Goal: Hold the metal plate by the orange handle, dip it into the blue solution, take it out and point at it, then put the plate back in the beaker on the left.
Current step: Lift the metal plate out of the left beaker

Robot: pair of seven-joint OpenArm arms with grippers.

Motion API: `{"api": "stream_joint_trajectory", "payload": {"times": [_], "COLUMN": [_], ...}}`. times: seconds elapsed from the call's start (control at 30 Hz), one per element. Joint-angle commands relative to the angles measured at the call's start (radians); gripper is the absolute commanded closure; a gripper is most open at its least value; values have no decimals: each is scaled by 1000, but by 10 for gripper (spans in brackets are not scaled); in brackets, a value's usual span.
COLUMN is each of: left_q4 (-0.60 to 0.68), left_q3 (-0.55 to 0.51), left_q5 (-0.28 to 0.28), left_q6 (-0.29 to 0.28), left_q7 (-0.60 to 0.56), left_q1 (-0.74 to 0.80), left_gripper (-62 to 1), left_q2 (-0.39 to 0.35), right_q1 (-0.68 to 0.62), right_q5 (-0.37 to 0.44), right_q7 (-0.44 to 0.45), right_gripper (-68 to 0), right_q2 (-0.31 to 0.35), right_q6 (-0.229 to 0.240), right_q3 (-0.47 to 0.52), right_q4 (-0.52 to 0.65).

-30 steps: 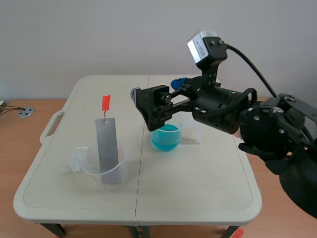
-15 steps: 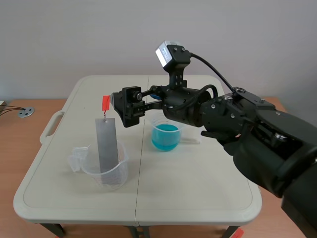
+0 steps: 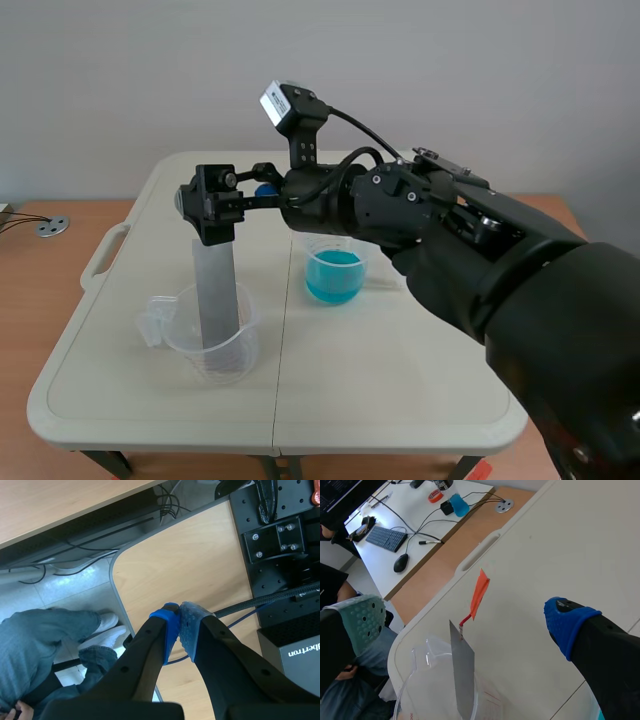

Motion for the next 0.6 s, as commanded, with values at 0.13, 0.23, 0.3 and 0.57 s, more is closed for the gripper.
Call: {"api": "stream_joint_trajectory", "payload": {"times": [0.13,0.23,0.3,0.57], "left_q4": [13,13,13,13], "left_q3": [-2,-2,-2,-2], "left_q5": [-6,-6,-6,-6], "left_q6": [-5,-9,-10,-12], "left_q7": [-10,-10,-10,-10], "left_q1": [1,-3,-3,-3], "left_gripper": [-30,-29,-30,-29], "left_q2": [0,0,0,0], "right_q1": [61,84,98,127], "right_q5": [59,71,73,74], "right_q7": [-62,-74,-76,-74], "right_gripper": [-663,-663,-663,-663], "right_q2": [-39,-65,-81,-121], "right_q6": [1,2,2,24], "right_q3": [-1,-1,-1,-1], "right_q4": [-17,-72,-112,-185]}}
